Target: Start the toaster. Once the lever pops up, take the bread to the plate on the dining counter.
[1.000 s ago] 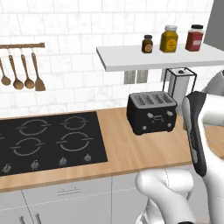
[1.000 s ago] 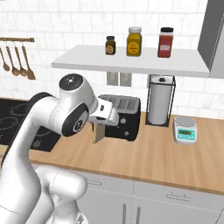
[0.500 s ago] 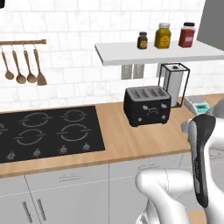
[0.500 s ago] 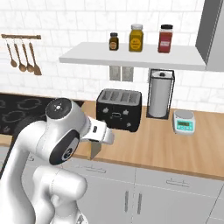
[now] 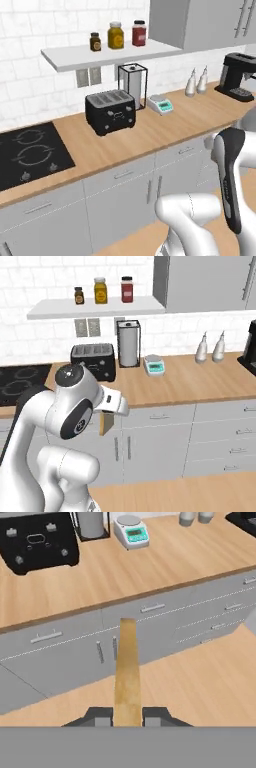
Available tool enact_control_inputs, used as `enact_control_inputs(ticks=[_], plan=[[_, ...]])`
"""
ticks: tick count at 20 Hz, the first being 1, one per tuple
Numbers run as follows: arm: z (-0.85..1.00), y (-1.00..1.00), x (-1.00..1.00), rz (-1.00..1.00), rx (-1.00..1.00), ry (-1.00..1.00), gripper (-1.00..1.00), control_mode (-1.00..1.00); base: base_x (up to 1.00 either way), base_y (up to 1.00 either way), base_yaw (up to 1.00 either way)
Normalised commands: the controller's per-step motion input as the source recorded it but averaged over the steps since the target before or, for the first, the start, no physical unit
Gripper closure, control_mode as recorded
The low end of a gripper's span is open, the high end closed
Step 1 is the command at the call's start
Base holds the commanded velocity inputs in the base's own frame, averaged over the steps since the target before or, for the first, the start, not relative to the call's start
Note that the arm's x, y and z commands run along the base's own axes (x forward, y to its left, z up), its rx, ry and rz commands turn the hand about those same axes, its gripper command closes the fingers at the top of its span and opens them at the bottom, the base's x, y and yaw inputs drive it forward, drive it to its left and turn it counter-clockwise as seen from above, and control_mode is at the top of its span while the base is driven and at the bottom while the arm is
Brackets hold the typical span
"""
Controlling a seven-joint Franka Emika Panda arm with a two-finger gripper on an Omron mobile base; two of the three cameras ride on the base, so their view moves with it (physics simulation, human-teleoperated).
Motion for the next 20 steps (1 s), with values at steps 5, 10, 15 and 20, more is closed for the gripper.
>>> enact_control_inputs(ticks=[5,10,15,20], plan=[[0.0,0.0,0.0,0.0,0.0,0.0,1.0,1.0,0.0,0.0,-0.96],[0.0,0.0,0.0,0.0,0.0,0.0,1.0,1.0,0.0,-0.07,-0.94],[0.0,0.0,0.0,0.0,0.0,0.0,1.0,1.0,0.0,-0.24,-0.9],[0.0,0.0,0.0,0.0,0.0,0.0,1.0,1.0,0.0,-0.32,-0.88]])
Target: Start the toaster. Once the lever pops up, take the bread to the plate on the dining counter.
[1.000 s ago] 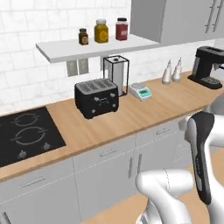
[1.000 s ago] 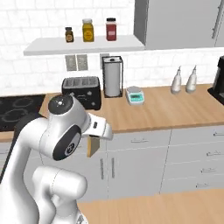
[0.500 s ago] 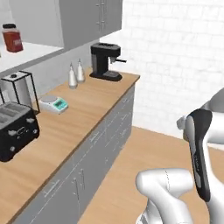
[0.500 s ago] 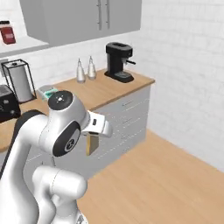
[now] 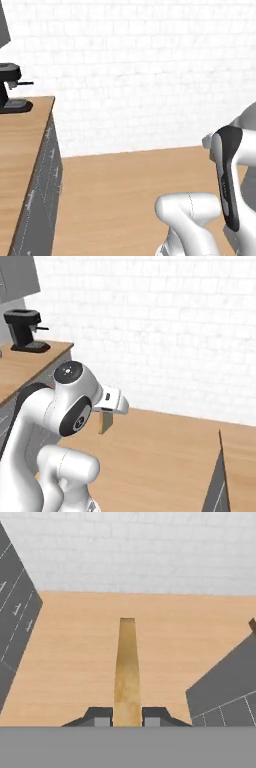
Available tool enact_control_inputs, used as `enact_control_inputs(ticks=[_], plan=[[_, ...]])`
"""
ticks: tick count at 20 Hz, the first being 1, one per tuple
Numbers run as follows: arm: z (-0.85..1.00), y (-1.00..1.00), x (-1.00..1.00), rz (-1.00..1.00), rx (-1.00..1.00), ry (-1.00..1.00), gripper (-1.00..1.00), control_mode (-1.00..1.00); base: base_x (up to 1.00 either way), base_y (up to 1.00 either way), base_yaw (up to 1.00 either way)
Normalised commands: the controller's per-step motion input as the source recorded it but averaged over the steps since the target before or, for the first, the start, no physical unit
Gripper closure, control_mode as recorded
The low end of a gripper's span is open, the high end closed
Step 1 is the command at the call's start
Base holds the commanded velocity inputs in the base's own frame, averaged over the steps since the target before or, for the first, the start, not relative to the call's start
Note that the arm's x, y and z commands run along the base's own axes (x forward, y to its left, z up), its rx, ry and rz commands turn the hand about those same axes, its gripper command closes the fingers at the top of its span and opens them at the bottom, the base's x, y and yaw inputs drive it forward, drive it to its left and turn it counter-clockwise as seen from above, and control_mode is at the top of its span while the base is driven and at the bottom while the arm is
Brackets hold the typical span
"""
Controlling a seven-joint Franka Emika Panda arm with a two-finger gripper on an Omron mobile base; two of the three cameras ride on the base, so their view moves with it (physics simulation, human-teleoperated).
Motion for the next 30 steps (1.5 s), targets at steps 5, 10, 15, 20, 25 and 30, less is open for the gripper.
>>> enact_control_inputs(ticks=[5,10,15,20,25,30], plan=[[0.0,0.0,0.0,0.0,0.0,0.0,1.0,1.0,0.11,-0.31,-0.8],[0.0,0.0,0.0,0.0,0.0,0.0,1.0,1.0,0.66,-0.1,-0.62],[0.0,0.0,0.0,0.0,0.0,0.0,1.0,1.0,1.0,0.32,-0.39],[0.0,0.0,0.0,0.0,0.0,0.0,1.0,1.0,1.0,0.39,-0.36],[0.0,0.0,0.0,0.0,0.0,0.0,1.0,1.0,1.0,0.24,-0.43],[0.0,0.0,0.0,0.0,0.0,0.0,1.0,1.0,1.0,0.01,-0.48]])
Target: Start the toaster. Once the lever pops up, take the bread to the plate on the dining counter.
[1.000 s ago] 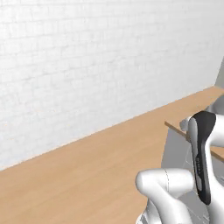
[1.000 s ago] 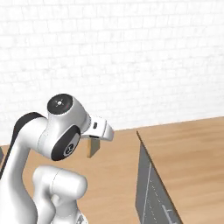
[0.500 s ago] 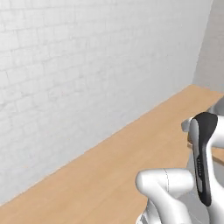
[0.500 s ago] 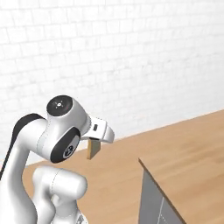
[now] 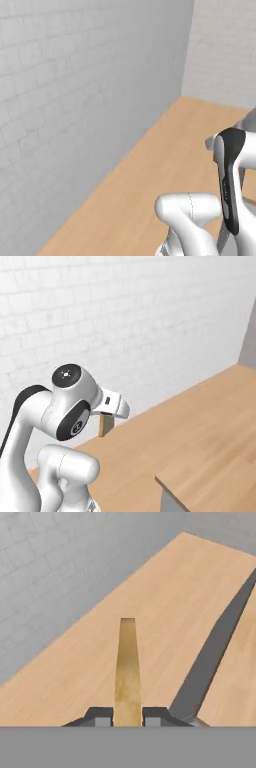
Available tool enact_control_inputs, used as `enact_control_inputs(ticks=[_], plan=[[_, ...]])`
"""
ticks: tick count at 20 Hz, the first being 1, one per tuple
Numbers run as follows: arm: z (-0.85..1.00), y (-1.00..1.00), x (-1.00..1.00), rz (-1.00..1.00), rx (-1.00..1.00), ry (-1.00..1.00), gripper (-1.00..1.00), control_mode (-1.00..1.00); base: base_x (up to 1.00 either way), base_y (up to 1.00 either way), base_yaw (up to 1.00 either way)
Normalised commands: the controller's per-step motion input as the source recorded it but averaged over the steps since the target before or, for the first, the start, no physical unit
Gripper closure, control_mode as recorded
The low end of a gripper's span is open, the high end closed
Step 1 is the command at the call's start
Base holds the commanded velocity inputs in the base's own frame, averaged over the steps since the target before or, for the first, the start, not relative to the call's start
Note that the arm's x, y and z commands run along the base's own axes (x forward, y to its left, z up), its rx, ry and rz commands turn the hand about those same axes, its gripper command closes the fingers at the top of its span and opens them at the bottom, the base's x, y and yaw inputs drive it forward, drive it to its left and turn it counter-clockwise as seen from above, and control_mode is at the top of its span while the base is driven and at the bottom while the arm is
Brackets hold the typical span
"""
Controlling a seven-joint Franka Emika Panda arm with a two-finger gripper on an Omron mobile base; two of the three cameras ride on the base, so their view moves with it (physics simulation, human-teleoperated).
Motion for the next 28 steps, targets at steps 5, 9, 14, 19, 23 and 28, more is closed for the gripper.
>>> enact_control_inputs(ticks=[5,9,14,19,23,28], plan=[[0.0,0.0,0.0,0.0,0.0,0.0,1.0,1.0,0.99,0.0,-0.52],[0.0,0.0,0.0,0.0,0.0,0.0,1.0,1.0,0.7,0.37,-0.5],[0.0,0.0,0.0,0.0,0.0,0.0,1.0,1.0,0.48,0.68,-0.46],[0.0,0.0,0.0,0.0,0.0,0.0,1.0,1.0,0.69,0.68,-0.45],[0.0,0.0,0.0,0.0,0.0,0.0,1.0,1.0,1.0,0.36,-0.4],[0.0,0.0,0.0,0.0,0.0,0.0,1.0,1.0,1.0,0.13,-0.36]])
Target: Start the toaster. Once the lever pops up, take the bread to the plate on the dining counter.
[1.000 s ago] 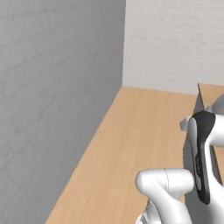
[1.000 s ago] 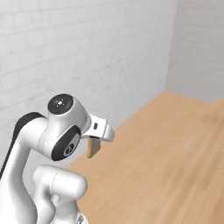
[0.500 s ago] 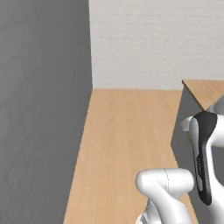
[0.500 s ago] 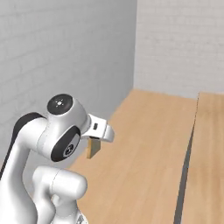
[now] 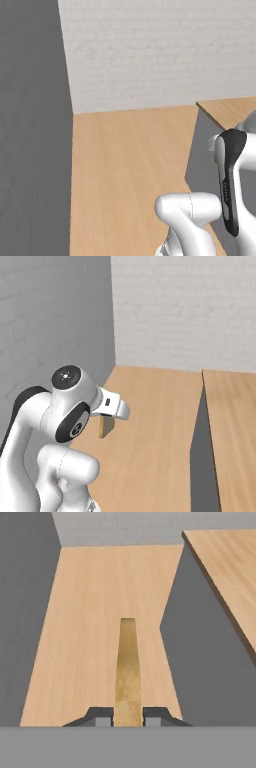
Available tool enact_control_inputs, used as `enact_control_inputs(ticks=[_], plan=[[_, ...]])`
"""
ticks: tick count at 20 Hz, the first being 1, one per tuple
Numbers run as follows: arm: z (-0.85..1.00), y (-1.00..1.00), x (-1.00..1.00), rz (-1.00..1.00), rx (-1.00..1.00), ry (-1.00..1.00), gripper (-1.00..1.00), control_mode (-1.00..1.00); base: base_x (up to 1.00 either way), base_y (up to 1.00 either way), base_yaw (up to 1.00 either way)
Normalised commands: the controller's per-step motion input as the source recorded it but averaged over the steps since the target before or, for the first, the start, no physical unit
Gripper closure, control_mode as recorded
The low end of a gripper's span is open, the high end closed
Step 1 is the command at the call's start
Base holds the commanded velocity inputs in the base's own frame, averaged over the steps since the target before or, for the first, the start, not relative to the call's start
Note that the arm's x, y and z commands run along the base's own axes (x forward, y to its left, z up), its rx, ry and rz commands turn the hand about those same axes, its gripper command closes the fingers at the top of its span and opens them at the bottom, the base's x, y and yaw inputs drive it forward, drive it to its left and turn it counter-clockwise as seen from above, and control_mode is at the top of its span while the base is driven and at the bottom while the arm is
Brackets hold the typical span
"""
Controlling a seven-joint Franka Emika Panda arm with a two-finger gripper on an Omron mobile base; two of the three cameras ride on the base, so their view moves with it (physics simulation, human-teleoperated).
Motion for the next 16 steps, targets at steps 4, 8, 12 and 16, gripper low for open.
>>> enact_control_inputs(ticks=[4,8,12,16], plan=[[0.0,0.0,0.0,0.0,0.0,0.0,1.0,1.0,1.0,0.05,-0.33],[0.0,0.0,0.0,0.0,0.0,0.0,1.0,1.0,1.0,0.12,-0.29],[0.0,0.0,0.0,0.0,0.0,0.0,1.0,1.0,1.0,0.29,-0.25],[0.0,0.0,0.0,0.0,0.0,0.0,1.0,1.0,1.0,0.38,-0.23]])
